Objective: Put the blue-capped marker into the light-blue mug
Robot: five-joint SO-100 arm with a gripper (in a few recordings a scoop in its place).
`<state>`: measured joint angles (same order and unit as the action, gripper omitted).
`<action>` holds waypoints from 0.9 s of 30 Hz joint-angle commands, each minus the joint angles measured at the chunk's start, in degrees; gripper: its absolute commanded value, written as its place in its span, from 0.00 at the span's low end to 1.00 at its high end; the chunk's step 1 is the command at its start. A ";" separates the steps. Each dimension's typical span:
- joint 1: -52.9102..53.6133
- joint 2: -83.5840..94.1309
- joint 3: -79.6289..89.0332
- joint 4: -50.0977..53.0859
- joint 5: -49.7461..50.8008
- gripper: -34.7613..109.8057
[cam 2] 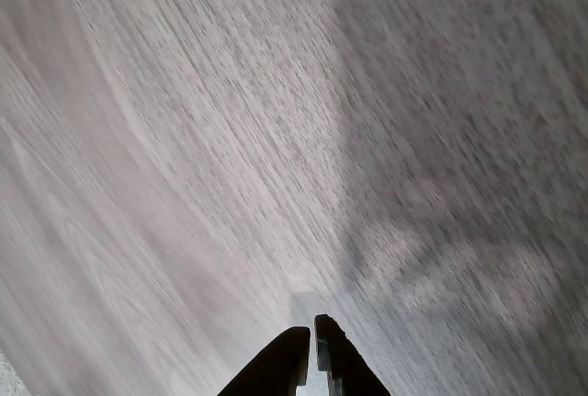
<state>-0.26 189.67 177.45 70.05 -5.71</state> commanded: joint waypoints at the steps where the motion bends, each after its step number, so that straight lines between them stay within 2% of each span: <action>1: -0.26 1.58 0.09 0.70 -0.09 0.24; 27: -0.26 1.58 0.09 0.70 -0.09 0.24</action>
